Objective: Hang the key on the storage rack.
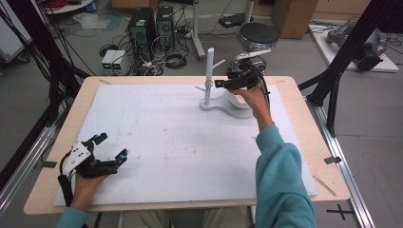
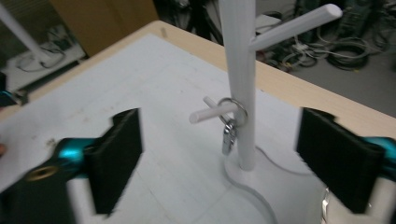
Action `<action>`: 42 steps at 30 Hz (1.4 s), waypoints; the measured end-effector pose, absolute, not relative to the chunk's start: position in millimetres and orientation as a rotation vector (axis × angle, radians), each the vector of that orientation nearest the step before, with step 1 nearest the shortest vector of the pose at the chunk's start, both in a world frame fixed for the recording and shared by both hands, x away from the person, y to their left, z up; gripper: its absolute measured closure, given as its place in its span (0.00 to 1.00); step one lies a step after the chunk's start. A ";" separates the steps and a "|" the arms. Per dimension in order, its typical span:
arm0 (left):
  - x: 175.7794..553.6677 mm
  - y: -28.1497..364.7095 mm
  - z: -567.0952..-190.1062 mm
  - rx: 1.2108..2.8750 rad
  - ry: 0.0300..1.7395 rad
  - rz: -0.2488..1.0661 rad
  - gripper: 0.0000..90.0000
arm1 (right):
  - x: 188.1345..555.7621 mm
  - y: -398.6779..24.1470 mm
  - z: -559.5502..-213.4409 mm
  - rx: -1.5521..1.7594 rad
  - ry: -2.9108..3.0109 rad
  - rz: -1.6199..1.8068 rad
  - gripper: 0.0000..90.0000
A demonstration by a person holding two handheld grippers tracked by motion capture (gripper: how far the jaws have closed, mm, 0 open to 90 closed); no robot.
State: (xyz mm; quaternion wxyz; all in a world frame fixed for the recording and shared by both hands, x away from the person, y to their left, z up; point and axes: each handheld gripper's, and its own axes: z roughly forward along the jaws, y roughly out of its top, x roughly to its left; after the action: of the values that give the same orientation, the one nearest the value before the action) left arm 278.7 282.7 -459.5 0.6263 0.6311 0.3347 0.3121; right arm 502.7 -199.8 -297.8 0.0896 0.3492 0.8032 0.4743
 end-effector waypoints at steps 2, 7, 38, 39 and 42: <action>278.4 282.8 -459.5 1.446 0.767 0.718 0.02 | 495.3 -201.6 -291.8 1.033 2.380 1.406 0.00; 278.3 282.8 -459.5 1.449 0.762 0.717 0.02 | 466.5 -204.6 -267.3 0.956 2.326 1.444 0.01; 276.9 284.2 -460.1 1.423 0.772 0.728 0.02 | 329.5 -331.4 -419.7 0.838 1.965 1.647 0.00; 276.9 284.2 -460.2 1.421 0.775 0.726 0.02 | 328.6 -332.4 -422.6 0.829 1.956 1.648 0.01; 276.7 284.2 -460.1 1.422 0.774 0.730 0.02 | 325.8 -335.9 -430.1 0.836 1.925 1.668 0.01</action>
State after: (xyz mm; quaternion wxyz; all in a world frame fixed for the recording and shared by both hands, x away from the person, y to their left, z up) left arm 276.7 284.2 -460.1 0.6309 0.6214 0.3381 0.3187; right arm 325.8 -335.9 -430.1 0.2282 0.3035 0.6992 0.6057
